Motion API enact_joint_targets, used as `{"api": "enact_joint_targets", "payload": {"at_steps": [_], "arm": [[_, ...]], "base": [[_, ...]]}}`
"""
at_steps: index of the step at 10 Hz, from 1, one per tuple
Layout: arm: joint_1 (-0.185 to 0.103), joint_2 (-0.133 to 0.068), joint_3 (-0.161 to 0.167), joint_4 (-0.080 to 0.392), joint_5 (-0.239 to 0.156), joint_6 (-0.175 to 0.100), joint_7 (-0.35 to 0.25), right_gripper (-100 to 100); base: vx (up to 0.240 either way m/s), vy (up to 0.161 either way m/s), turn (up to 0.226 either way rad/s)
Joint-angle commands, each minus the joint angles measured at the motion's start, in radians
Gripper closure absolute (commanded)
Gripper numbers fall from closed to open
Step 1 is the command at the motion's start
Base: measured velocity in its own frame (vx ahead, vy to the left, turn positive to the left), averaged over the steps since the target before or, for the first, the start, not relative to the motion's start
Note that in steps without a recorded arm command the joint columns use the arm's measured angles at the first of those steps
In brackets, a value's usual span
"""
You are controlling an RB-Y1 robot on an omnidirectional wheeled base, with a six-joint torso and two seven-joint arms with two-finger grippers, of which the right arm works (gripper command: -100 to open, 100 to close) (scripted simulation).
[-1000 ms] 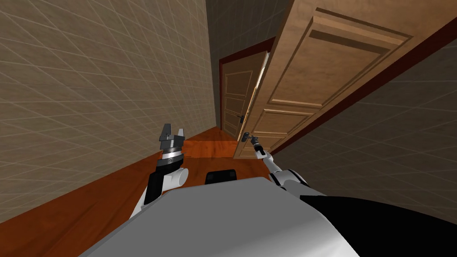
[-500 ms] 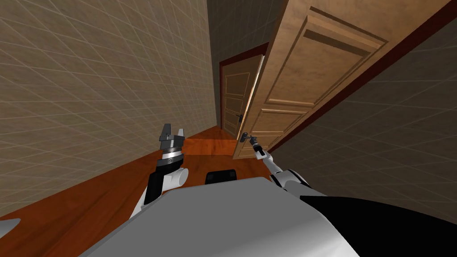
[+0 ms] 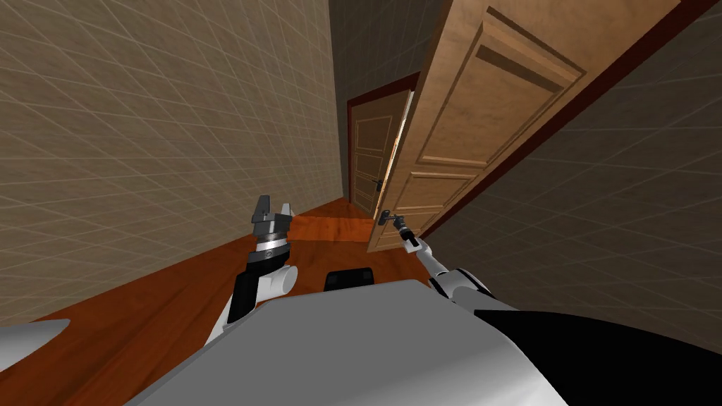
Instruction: Pull the door open
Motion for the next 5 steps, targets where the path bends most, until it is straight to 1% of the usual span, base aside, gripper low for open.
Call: {"api": "enact_joint_targets", "payload": {"at_steps": [1,3,4,5], "arm": [[0.007,-0.008,0.019,-0.015,0.005,-0.015,-0.015,100],[0.024,-0.028,0.057,-0.041,0.014,-0.040,-0.044,100],[0.029,-0.034,0.067,-0.048,0.017,-0.046,-0.051,100],[0.038,-0.044,0.086,-0.061,0.022,-0.059,-0.066,100]], "base": [[-0.132,-0.091,0.034],[-0.182,-0.115,0.051],[-0.164,-0.097,0.016],[-0.154,-0.079,0.022]]}}
